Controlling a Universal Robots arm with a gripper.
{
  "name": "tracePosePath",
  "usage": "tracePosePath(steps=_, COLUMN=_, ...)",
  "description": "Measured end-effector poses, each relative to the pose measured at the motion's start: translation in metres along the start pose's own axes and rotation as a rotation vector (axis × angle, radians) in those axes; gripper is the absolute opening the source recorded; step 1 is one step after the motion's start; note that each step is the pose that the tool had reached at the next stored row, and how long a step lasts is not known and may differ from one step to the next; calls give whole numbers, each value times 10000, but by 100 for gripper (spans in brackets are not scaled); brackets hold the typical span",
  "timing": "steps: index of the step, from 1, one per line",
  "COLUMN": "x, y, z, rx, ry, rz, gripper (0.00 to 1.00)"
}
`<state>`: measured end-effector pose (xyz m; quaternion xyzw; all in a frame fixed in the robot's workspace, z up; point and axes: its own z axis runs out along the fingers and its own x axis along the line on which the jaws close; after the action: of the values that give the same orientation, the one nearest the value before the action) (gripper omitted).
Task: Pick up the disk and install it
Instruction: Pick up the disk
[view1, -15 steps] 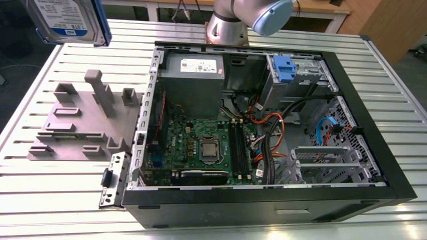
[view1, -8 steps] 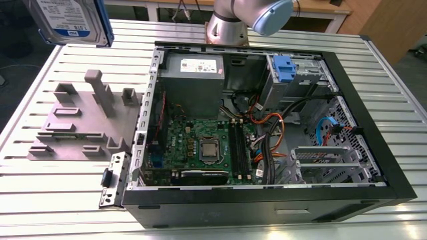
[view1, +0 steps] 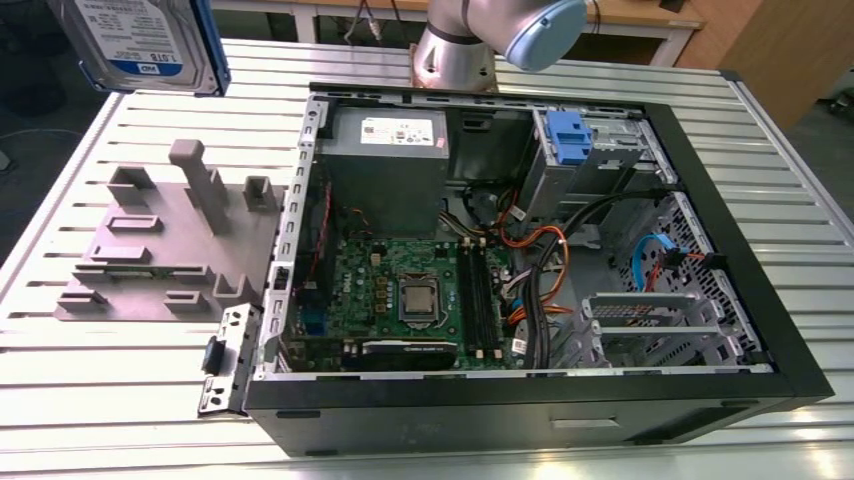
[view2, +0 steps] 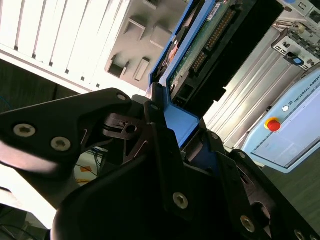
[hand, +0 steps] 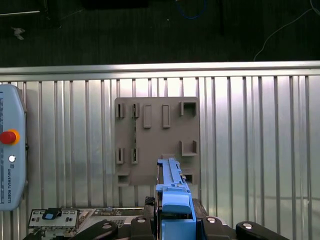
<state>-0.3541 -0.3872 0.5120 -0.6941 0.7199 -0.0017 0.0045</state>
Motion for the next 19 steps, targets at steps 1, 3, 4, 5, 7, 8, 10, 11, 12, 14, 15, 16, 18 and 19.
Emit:
tracePosePath(steps=1, x=0, y=0, z=0, rx=0, ry=1, rz=0, gripper=36)
tracePosePath(steps=3, x=0, y=0, z=0, rx=1, ry=10, rz=0, gripper=36)
tracePosePath(steps=4, x=0, y=0, z=0, rx=1, ry=19, rz=0, gripper=36)
tracePosePath(steps=5, x=0, y=0, z=0, rx=1, ry=19, rz=0, gripper=36)
tracePosePath(steps=7, x=7, y=0, z=-1, rx=-1, ry=20, rz=0, gripper=36)
tracePosePath(steps=8, x=14, y=0, z=0, rx=0, ry=20, rz=0, gripper=36)
tracePosePath(steps=10, x=30, y=-1, z=0, rx=0, ry=19, rz=0, gripper=36)
tracePosePath(steps=11, x=38, y=-1, z=0, rx=1, ry=19, rz=-1, gripper=36)
tracePosePath(steps=12, x=44, y=-2, z=0, rx=1, ry=19, rz=-1, gripper=36)
tracePosePath(steps=14, x=50, y=-4, z=0, rx=1, ry=19, rz=0, gripper=36)
tracePosePath(steps=15, x=54, y=-4, z=0, rx=1, ry=19, rz=0, gripper=36)
tracePosePath(steps=16, x=57, y=-5, z=0, rx=1, ry=20, rz=-1, gripper=36)
tracePosePath(steps=18, x=61, y=-9, z=0, rx=2, ry=19, rz=0, gripper=36)
tracePosePath(steps=19, x=61, y=-14, z=0, rx=2, ry=19, rz=0, gripper=36)
